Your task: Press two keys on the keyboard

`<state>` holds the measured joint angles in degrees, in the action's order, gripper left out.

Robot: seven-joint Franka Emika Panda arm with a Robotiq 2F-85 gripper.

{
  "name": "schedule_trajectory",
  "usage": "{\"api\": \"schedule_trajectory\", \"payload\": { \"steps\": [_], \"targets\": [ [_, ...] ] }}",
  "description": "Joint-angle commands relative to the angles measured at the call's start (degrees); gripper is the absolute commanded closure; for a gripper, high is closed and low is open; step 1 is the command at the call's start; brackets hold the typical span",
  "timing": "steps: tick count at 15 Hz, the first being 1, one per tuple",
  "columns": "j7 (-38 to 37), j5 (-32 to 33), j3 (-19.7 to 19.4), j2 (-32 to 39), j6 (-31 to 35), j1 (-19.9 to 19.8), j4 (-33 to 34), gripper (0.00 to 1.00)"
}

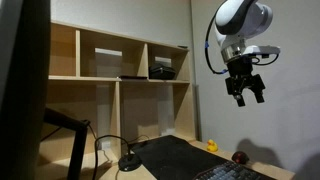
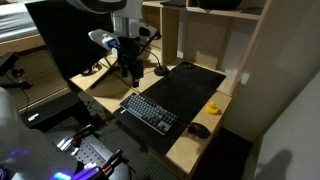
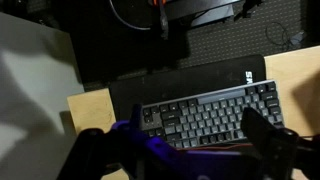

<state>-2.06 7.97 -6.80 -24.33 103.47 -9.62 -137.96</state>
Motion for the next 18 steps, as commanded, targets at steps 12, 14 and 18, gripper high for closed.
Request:
{"api": "schedule_trajectory", "payload": {
  "steps": [12, 14, 18],
  "targets": [
    [-6.68, -13.33, -1.27, 0.88, -7.10, 0.15, 1.55, 0.00],
    [-10.67, -16.04, -0.93, 1.04, -7.43, -0.58, 1.61, 0.00],
    [-10.33, -15.05, -0.35, 0.06, -5.46, -0.42, 0.30, 0.00]
  ]
}}
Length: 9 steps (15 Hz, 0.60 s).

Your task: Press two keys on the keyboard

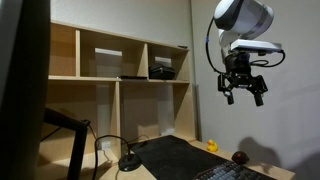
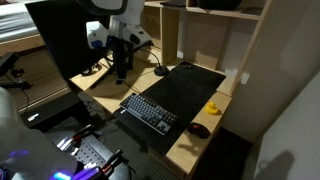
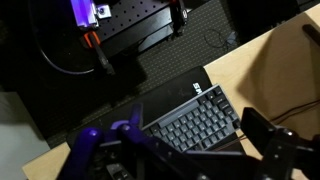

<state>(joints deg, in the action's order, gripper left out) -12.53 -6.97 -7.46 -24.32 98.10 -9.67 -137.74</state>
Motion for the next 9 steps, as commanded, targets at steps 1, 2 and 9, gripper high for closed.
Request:
{"api": "schedule_trajectory", "payload": {
  "steps": [1, 2, 9],
  "targets": [
    [0.05, -0.14, 0.31, 0.05, -0.10, -0.38, 0.08, 0.00],
    [-0.53, 0.15, 0.34, 0.47, -2.27, -0.49, 0.51, 0.00],
    [-8.92, 0.10, 0.71, 1.50, -12.34, -1.56, 1.39, 0.00]
  ]
}}
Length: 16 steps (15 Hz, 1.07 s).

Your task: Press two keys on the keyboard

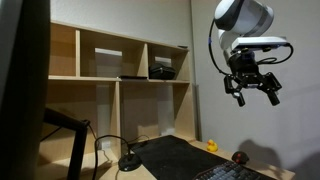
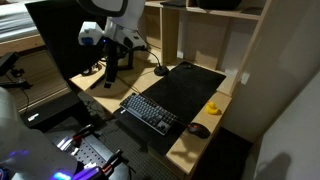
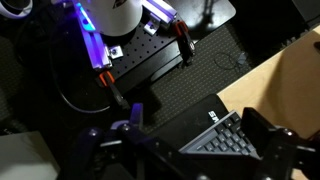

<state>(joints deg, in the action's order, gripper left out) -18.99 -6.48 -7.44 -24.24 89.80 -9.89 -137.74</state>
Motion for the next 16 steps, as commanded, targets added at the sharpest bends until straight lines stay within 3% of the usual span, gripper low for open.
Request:
{"api": "schedule_trajectory", "payload": {
  "steps": [1, 2, 3, 11, 12, 15, 16],
  "targets": [
    [-0.86, -0.93, 0.29, 1.81, -6.40, -0.79, 1.76, 0.00],
    [-1.07, -0.35, 0.74, 0.15, -2.58, -0.94, 0.17, 0.00],
    [-1.07, -0.40, 0.75, 0.21, -3.86, -0.95, 0.19, 0.00],
    [-5.35, -0.97, 1.09, -4.15, 24.83, -2.55, -3.02, 0.00],
    [-4.05, -0.54, 0.80, -2.17, 19.72, -1.93, -0.55, 0.00],
    [-4.74, -0.60, 0.86, -3.02, 22.82, -2.17, -1.21, 0.00],
    [-4.36, -1.64, 0.44, -2.79, 19.80, -1.76, -0.67, 0.00]
  ]
}}
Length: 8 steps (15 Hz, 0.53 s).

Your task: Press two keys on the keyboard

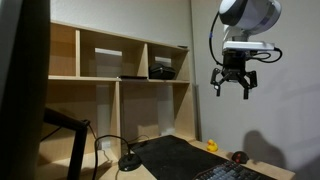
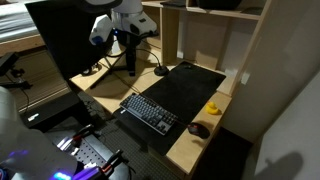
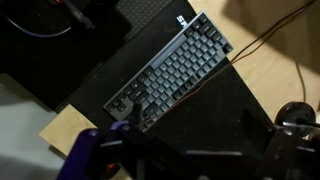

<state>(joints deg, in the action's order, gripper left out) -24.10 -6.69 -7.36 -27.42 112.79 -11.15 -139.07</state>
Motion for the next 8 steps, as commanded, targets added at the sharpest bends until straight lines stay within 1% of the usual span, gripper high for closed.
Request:
{"api": "schedule_trajectory", "payload": {
  "steps": [1, 2, 5, 6, 7, 8],
  "targets": [
    [0.92, -2.93, -0.08, 0.59, -6.41, -0.08, 1.20, 0.00],
    [2.07, -4.99, -0.72, 0.80, -9.75, 0.53, 1.63, 0.00],
    [2.70, -7.75, -0.91, 1.53, -19.08, 0.45, 3.08, 0.00],
    [1.38, -6.01, 0.63, 0.14, -14.16, -0.59, 1.16, 0.00],
    [1.54, -6.61, 0.61, 0.16, -16.29, -0.59, 1.44, 0.00],
    [1.58, -6.86, 0.61, 0.17, -17.05, -0.60, 1.62, 0.00]
  ]
}}
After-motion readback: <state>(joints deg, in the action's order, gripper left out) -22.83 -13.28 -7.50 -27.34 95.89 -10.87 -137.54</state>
